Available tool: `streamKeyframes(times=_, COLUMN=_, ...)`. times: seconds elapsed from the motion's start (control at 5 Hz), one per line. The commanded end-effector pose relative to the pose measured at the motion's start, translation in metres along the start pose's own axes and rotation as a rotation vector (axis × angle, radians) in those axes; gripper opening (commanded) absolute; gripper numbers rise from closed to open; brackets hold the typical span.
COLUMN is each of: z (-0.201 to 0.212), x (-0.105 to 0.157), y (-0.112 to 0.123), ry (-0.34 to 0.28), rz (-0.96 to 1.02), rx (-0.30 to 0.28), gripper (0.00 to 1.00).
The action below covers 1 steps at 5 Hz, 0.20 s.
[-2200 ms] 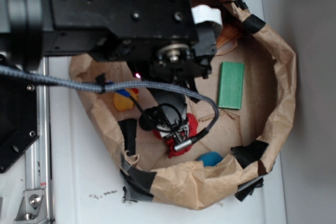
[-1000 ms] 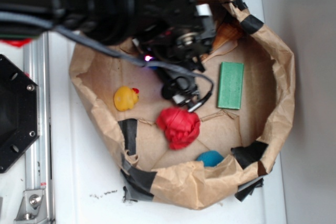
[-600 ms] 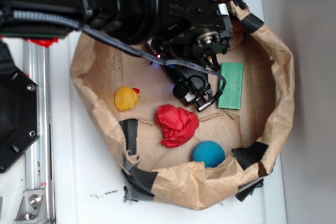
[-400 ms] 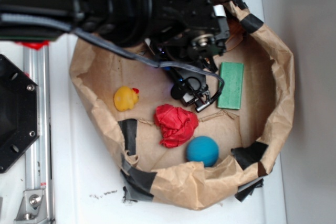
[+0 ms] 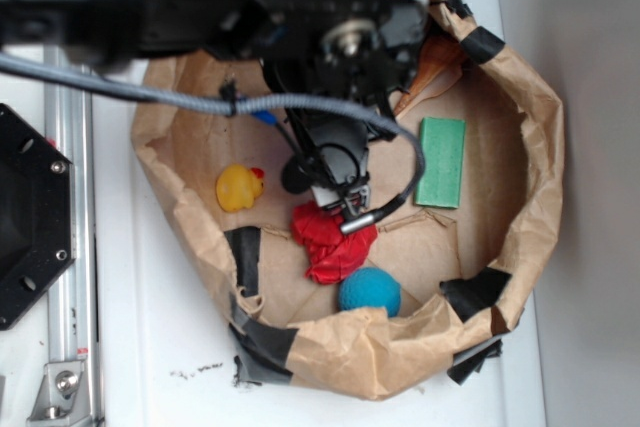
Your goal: Grab the black box.
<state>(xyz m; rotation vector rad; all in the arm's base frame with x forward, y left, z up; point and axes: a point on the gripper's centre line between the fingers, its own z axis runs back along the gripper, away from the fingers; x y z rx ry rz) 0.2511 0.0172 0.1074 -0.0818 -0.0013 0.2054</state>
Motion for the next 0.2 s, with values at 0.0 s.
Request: streamKeyframes(times=0.0, z=0.0431, x=0.0063, y=0.0036, ry=-0.02, rz=-0.058, rx=0.056, gripper=0.0)
